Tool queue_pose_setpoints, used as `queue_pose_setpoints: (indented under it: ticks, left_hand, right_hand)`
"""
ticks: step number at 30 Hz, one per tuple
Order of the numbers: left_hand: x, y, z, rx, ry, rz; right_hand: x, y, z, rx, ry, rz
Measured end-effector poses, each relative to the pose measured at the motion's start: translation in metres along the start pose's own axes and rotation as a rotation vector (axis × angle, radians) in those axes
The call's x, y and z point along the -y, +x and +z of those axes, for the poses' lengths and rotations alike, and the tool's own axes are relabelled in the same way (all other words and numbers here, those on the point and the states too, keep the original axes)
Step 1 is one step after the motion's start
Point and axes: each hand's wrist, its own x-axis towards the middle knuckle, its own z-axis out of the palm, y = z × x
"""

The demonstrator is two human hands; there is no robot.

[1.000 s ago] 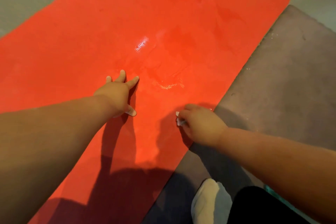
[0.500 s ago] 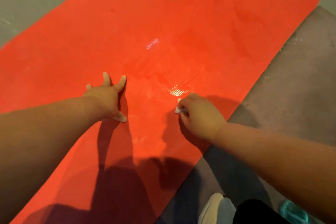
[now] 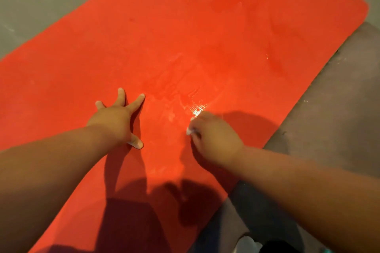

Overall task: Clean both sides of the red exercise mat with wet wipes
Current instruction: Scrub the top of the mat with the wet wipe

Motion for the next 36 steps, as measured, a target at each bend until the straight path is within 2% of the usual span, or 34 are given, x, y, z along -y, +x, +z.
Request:
queue_pose_setpoints:
  ticks: [2, 3, 5, 8, 9, 11, 13, 15, 18, 19, 20, 21, 24, 26, 29, 31, 34, 36]
  left_hand:
    - [0.001, 0.001, -0.001, 0.0, 0.003, -0.002]
    - [0.001, 0.0, 0.0, 0.008, -0.003, -0.01]
    - [0.002, 0.002, 0.001, -0.007, 0.014, 0.003]
    - [0.001, 0.001, 0.001, -0.008, 0.012, -0.001]
    - [0.002, 0.001, 0.002, -0.012, 0.013, 0.0]
    - [0.005, 0.001, 0.003, -0.028, 0.025, 0.019]
    - [0.008, 0.001, 0.002, -0.052, 0.043, 0.035]
    - [0.009, 0.0, 0.004, -0.059, 0.062, 0.036]
    - [0.009, 0.002, 0.004, -0.037, 0.077, 0.042]
    - [0.009, 0.003, 0.001, -0.029, 0.083, 0.05]
    - [0.01, 0.004, -0.002, -0.021, 0.094, 0.057]
    - [0.012, 0.004, -0.006, -0.021, 0.113, 0.059]
    - [0.022, 0.009, -0.013, -0.094, 0.152, -0.056]
    - [0.031, 0.012, -0.013, -0.108, 0.054, -0.184]
    - [0.043, 0.019, -0.013, -0.047, -0.014, -0.179]
    - [0.046, 0.022, -0.015, -0.044, 0.001, -0.16]
    - [0.047, 0.025, -0.019, -0.027, 0.032, -0.16]
    - [0.049, 0.029, -0.02, -0.034, 0.033, -0.157]
  right_hand:
    - [0.003, -0.006, 0.005, 0.103, 0.003, -0.19]
    - [-0.005, 0.003, 0.001, 0.11, -0.023, -0.209]
    - [-0.033, 0.03, -0.015, 0.001, -0.071, -0.072]
    - [-0.087, 0.068, -0.054, -0.227, -0.109, 0.313]
    - [-0.095, 0.076, -0.061, -0.259, -0.122, 0.405]
    - [-0.082, 0.081, -0.055, -0.241, -0.166, 0.473]
    - [-0.047, 0.071, -0.034, -0.218, -0.134, 0.395]
    - [-0.008, 0.049, -0.001, -0.141, -0.074, 0.146]
    - [0.022, 0.026, 0.011, 0.094, -0.095, -0.198]
    - [0.015, 0.032, 0.006, 0.101, -0.131, -0.258]
    - [0.002, 0.044, -0.003, 0.04, -0.179, -0.262]
    - [-0.015, 0.058, -0.012, -0.058, -0.214, -0.18]
    - [-0.075, 0.094, -0.055, -0.237, -0.259, 0.314]
    - [-0.084, 0.104, -0.065, -0.254, -0.283, 0.428]
    - [-0.041, 0.09, -0.036, -0.217, -0.202, 0.295]
    - [-0.004, 0.068, -0.005, -0.149, -0.137, 0.038]
    - [0.014, 0.057, 0.005, 0.07, -0.146, -0.284]
    - [-0.01, 0.086, -0.014, 0.002, -0.211, -0.277]
